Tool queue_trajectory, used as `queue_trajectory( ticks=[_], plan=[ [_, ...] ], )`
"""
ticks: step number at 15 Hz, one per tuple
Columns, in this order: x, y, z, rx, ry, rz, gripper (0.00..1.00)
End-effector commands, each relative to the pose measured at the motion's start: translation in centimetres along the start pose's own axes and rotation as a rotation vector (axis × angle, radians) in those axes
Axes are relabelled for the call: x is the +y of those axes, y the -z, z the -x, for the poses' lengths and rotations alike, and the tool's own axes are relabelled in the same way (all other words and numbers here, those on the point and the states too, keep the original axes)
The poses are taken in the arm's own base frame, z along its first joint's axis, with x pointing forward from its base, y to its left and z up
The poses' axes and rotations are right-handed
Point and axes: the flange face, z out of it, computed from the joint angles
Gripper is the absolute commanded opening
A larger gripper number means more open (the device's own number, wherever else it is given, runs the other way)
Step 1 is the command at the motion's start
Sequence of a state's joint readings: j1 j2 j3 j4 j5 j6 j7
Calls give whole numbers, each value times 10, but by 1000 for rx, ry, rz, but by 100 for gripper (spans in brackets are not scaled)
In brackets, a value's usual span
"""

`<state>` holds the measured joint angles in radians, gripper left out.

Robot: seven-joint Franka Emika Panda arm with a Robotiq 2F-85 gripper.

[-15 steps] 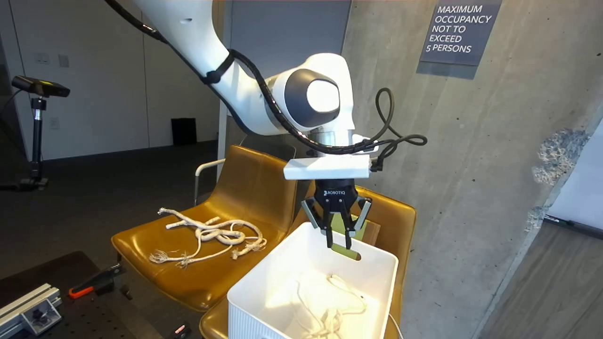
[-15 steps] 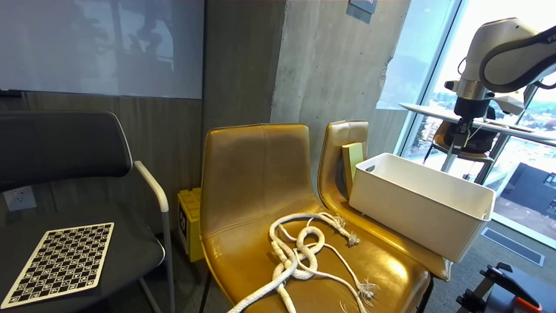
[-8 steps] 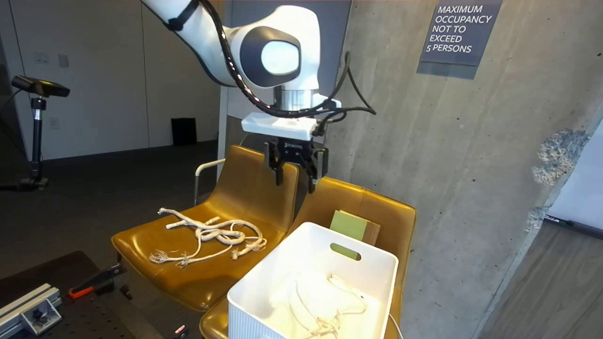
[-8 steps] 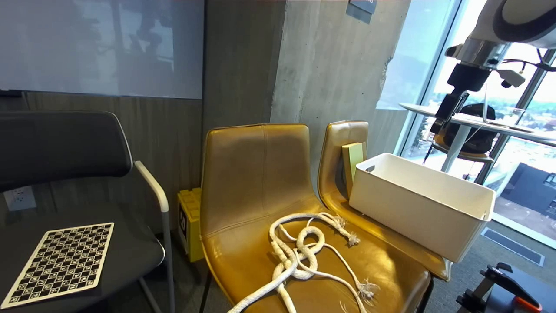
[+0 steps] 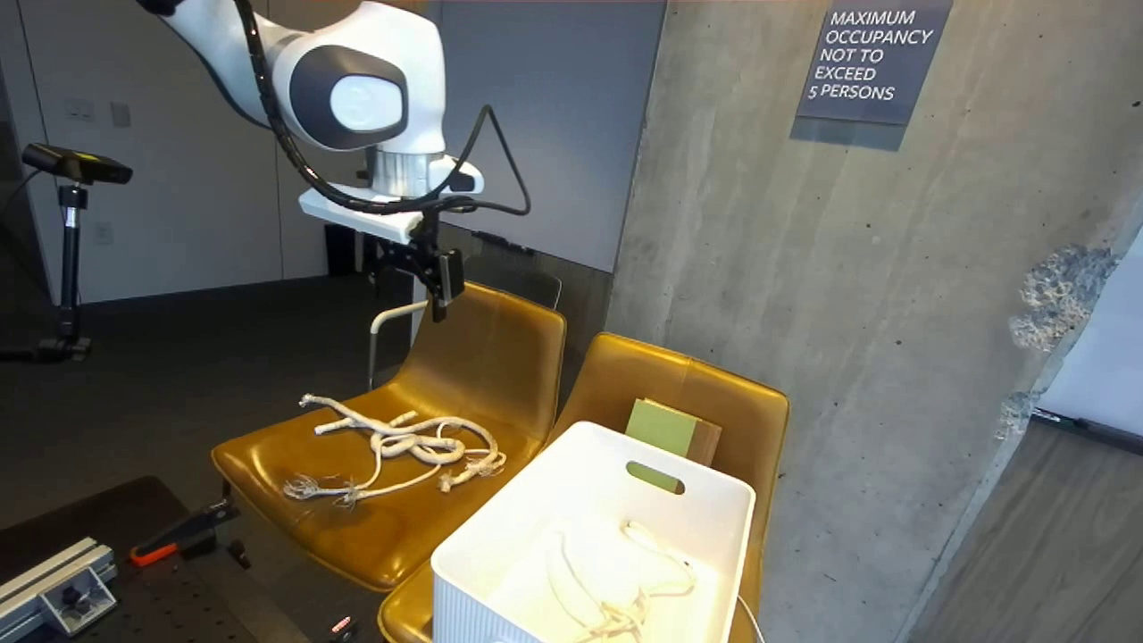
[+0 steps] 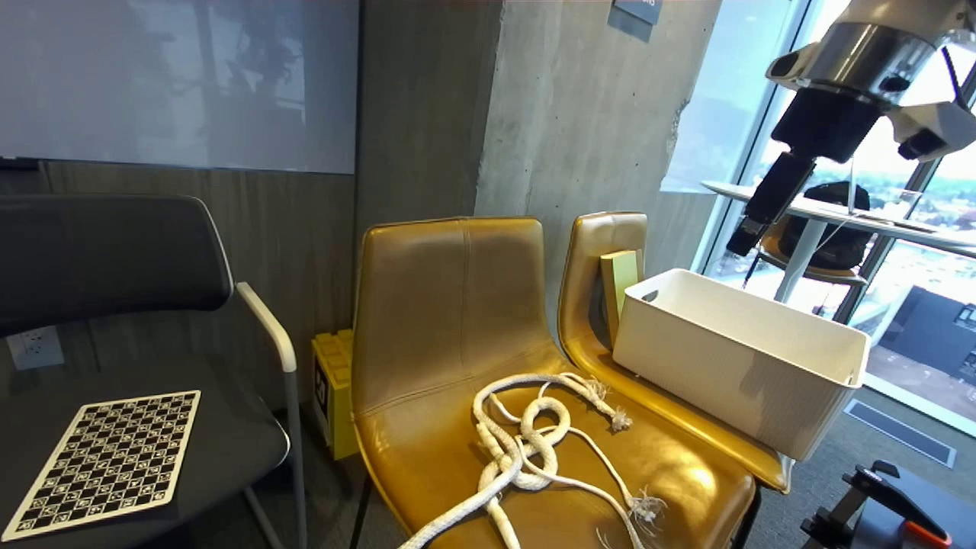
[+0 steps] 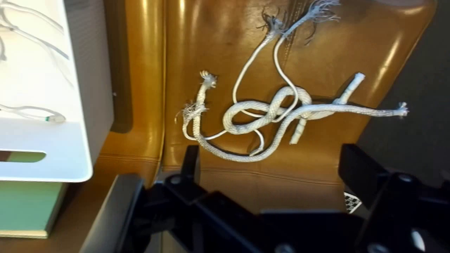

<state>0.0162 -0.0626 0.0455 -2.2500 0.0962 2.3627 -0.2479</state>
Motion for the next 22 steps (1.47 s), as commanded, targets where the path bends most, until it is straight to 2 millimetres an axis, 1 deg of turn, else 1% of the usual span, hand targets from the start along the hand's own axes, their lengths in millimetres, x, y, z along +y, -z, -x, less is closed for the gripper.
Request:
queue_trajectory(
  ticks=[1,4,6,7,9,11,12,15,22],
  plan=[
    [-54,-18,-6,55,54,-25,100],
    [-93,-58,-12,55,98,-35,100],
    [-115,-88,-9,44,119,-38,100],
    [-124,-107,-5,33,131,-39,100],
    [-135,-144,3,13,143,-37,100],
    [-139,-178,10,-6,156,-23,100],
    [-138,-195,11,-15,158,-11,100],
    [-134,-237,8,-33,162,20,100],
    [-129,-309,-18,-71,158,78,100]
  ],
)
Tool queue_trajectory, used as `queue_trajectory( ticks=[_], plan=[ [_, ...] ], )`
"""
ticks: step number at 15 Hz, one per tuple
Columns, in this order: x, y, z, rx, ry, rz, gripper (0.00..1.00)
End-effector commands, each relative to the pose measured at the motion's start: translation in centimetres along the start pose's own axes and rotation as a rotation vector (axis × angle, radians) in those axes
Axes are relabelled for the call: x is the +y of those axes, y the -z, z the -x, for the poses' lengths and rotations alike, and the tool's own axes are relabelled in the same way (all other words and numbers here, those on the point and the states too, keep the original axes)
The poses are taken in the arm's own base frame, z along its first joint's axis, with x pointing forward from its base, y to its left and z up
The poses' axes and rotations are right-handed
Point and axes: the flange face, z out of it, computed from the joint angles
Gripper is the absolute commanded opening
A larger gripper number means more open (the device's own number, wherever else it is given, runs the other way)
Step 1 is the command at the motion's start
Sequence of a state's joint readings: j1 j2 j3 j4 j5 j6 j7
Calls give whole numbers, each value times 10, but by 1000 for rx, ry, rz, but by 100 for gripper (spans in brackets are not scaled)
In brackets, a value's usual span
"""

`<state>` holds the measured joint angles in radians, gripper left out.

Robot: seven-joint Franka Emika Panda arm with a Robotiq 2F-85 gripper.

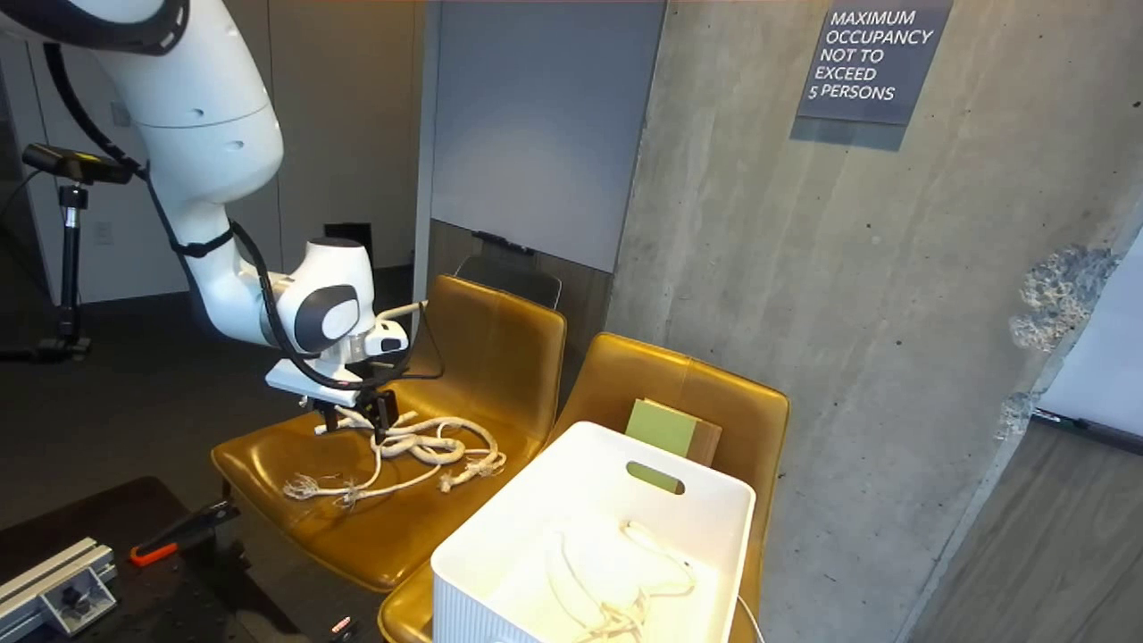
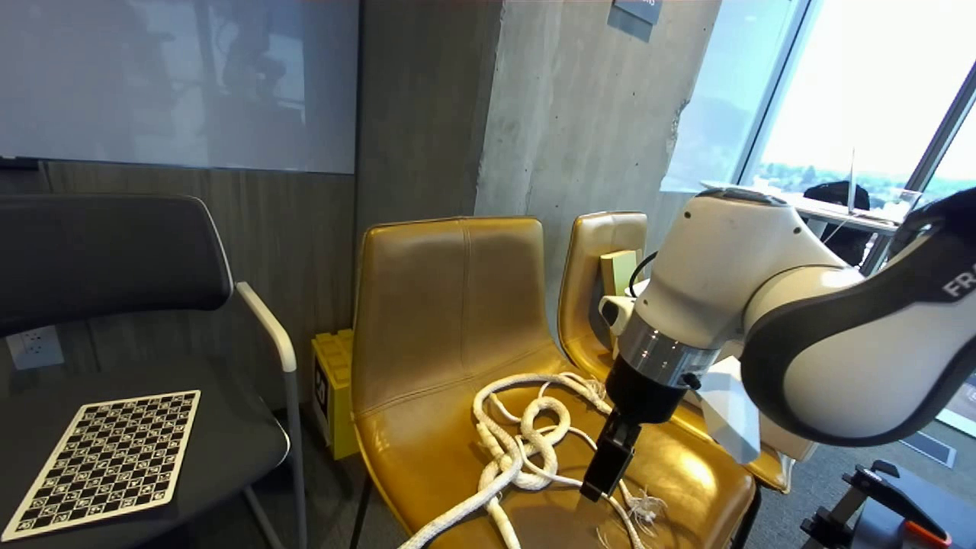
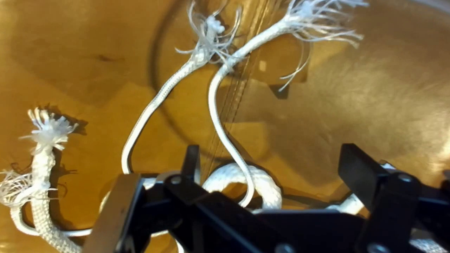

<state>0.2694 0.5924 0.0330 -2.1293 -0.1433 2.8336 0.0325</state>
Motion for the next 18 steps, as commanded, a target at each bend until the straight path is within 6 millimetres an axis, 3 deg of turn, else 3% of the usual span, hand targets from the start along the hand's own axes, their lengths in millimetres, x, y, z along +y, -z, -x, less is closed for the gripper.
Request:
queue_trajectory(
  ticks=[1,7,9,13,18],
  plan=[
    [0,-35,-21,-6,7,42,100],
    [23,-73,-38,-25,23,105,100],
    [26,-82,-39,-30,17,112,74],
    [25,-90,-41,-44,15,115,43],
    [31,-82,-44,-64,2,131,6]
  ],
)
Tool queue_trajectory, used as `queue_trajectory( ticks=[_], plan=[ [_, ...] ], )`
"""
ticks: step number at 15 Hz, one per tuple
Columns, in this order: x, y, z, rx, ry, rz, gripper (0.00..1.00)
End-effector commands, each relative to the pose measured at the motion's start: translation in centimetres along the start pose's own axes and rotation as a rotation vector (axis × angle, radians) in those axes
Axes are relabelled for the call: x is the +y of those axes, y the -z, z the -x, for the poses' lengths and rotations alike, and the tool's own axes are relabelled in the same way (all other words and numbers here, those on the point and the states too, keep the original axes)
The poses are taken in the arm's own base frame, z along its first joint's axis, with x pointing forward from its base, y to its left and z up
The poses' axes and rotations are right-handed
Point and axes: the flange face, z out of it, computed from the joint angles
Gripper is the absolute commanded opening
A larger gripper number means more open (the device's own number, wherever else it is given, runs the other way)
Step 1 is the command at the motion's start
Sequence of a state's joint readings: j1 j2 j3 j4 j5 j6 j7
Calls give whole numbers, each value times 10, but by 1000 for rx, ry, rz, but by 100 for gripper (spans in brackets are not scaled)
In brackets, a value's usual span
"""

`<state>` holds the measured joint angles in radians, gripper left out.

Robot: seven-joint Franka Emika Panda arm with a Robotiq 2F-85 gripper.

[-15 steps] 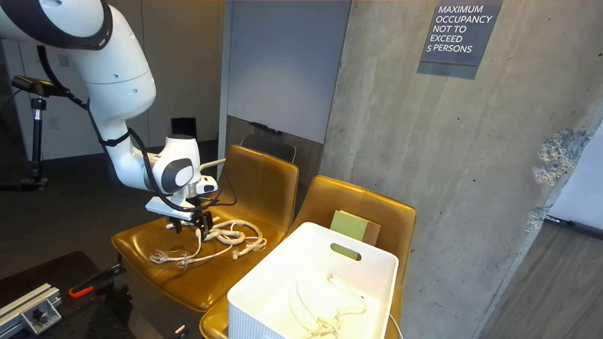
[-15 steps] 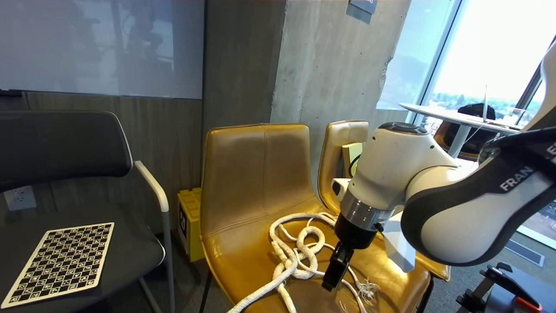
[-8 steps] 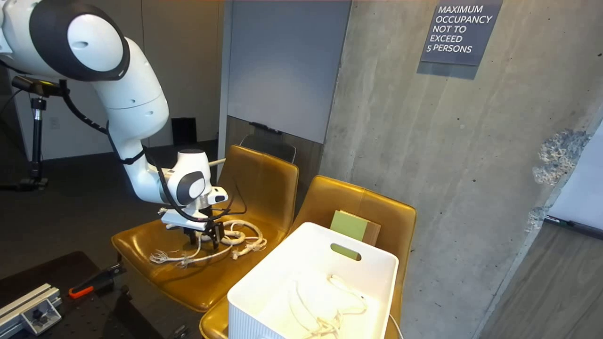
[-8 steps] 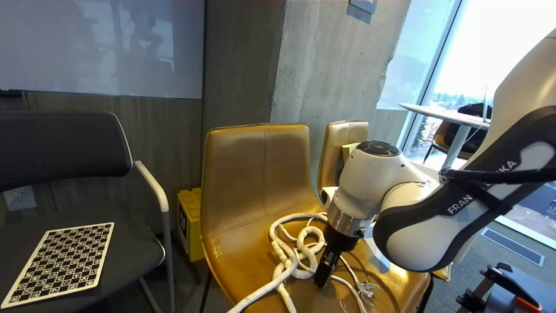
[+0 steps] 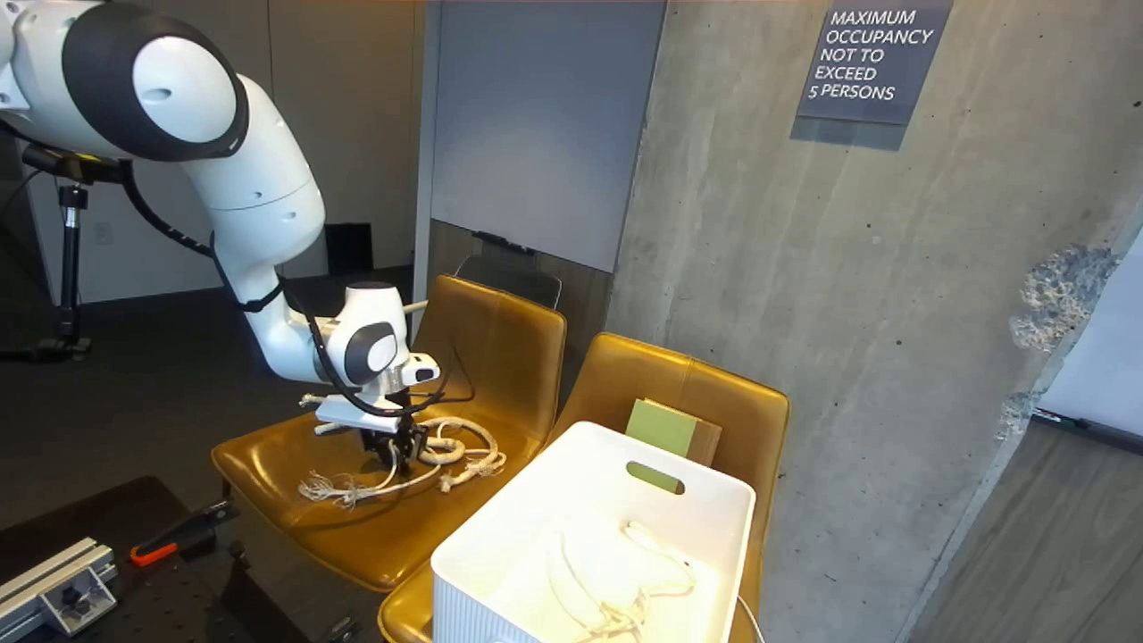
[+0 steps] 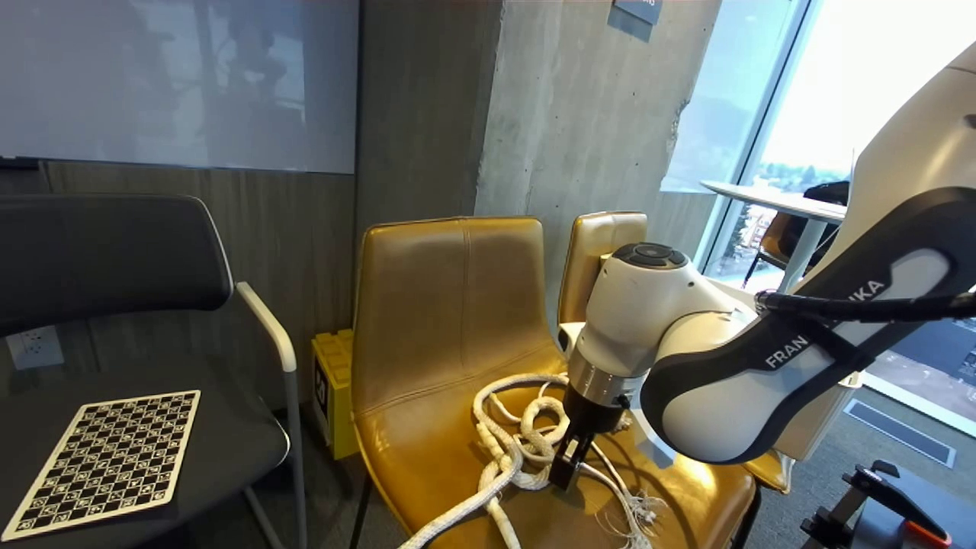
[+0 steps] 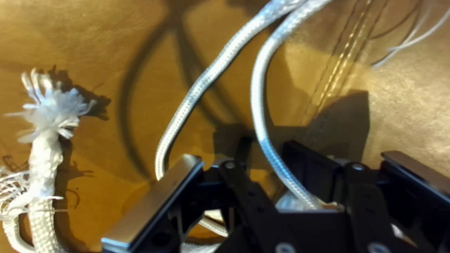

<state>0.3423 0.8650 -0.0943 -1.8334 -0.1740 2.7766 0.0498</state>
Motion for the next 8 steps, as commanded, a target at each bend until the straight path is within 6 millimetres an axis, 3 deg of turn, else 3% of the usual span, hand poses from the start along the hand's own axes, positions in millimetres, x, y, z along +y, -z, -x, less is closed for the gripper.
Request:
queue_trajectory(
  ticks=[1,5,8],
  plan=[
    [-4,0,-4,-23,-2,25,1],
    [-9,22,-7,-15,3,23,2],
    [-11,55,-13,0,5,32,2]
  ],
)
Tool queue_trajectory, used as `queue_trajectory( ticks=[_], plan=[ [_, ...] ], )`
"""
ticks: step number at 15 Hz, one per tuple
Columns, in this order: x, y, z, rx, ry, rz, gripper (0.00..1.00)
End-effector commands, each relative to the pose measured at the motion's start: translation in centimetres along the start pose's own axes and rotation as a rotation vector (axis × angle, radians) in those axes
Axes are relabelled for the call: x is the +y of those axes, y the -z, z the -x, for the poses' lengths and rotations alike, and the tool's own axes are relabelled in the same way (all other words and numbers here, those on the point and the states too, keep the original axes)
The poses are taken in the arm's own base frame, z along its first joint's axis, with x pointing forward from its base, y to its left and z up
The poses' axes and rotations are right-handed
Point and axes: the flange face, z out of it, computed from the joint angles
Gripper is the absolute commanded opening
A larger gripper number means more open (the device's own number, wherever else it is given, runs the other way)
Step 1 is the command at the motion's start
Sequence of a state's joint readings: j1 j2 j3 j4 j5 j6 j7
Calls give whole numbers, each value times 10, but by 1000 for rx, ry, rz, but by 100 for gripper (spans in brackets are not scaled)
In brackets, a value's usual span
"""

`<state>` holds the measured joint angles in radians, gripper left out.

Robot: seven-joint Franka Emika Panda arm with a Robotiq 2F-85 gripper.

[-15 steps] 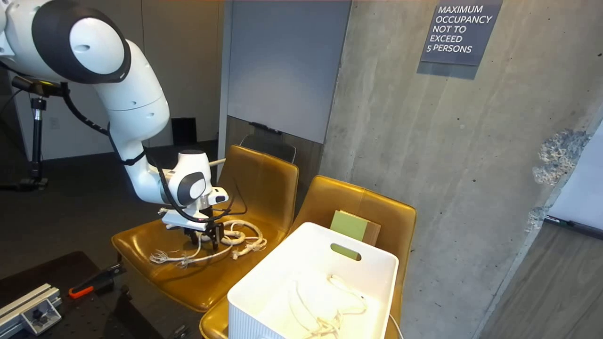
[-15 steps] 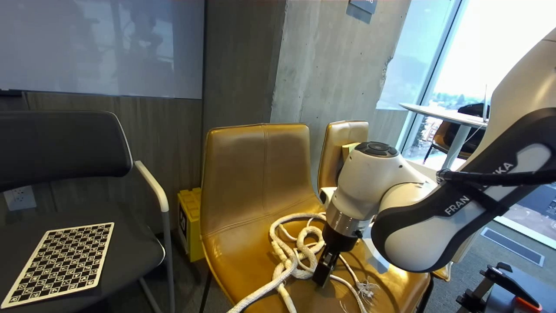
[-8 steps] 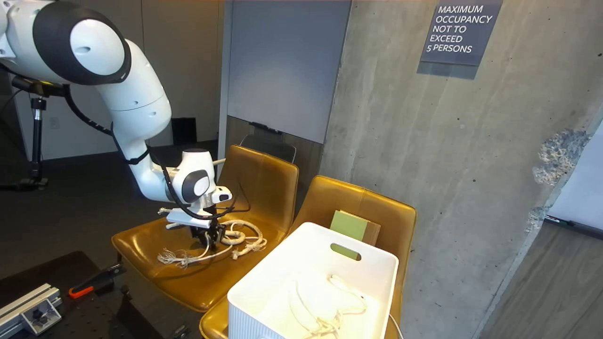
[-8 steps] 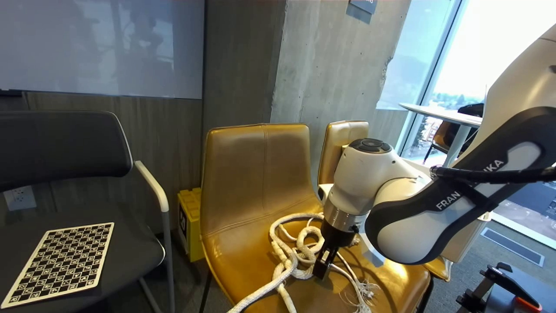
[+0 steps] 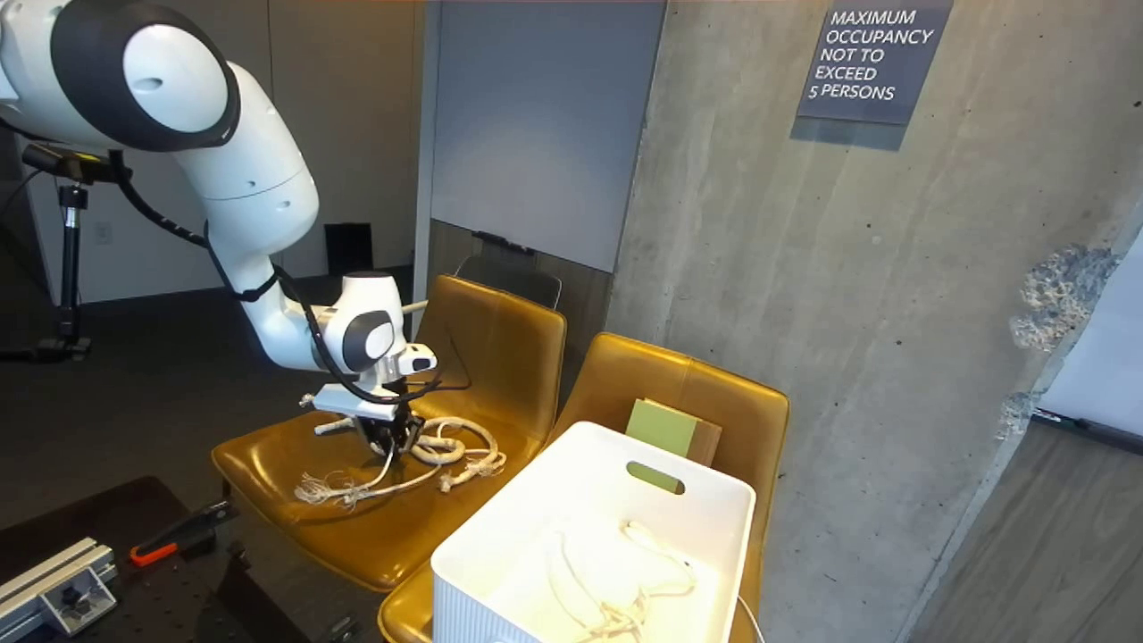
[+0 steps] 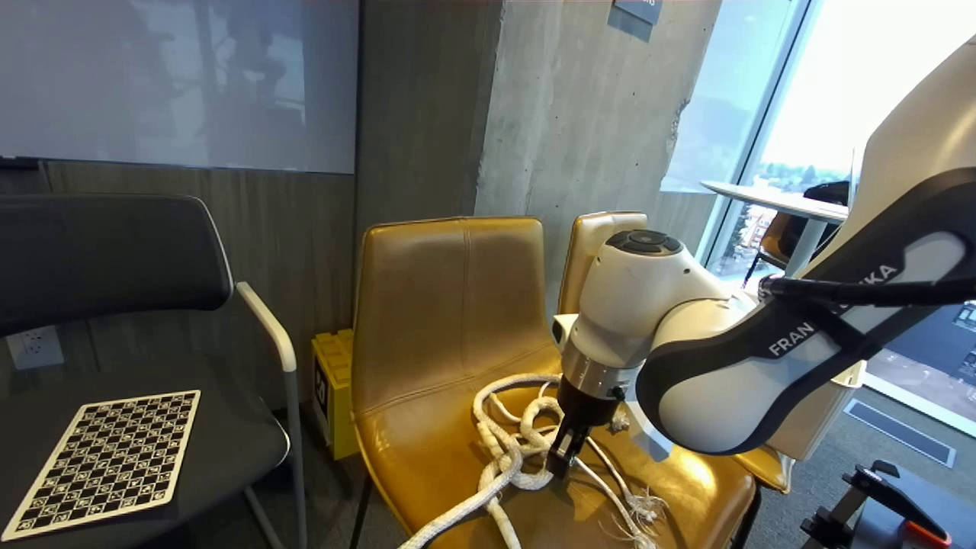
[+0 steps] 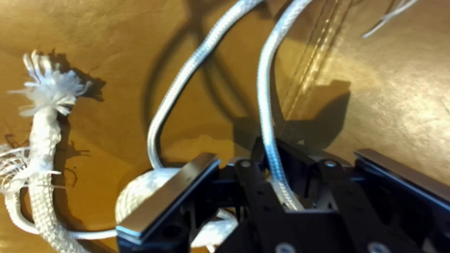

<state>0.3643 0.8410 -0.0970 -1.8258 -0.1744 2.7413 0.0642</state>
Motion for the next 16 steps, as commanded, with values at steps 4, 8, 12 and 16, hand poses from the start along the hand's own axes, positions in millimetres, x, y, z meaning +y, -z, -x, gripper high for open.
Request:
queue_trajectory(
  ticks=[4,8,12,16],
  plan=[
    [15,117,-16,52,-2,44,2],
    [63,195,-22,96,-44,70,2],
    [138,263,-17,127,-140,93,2],
    [234,326,1,171,-257,118,2]
  ],
)
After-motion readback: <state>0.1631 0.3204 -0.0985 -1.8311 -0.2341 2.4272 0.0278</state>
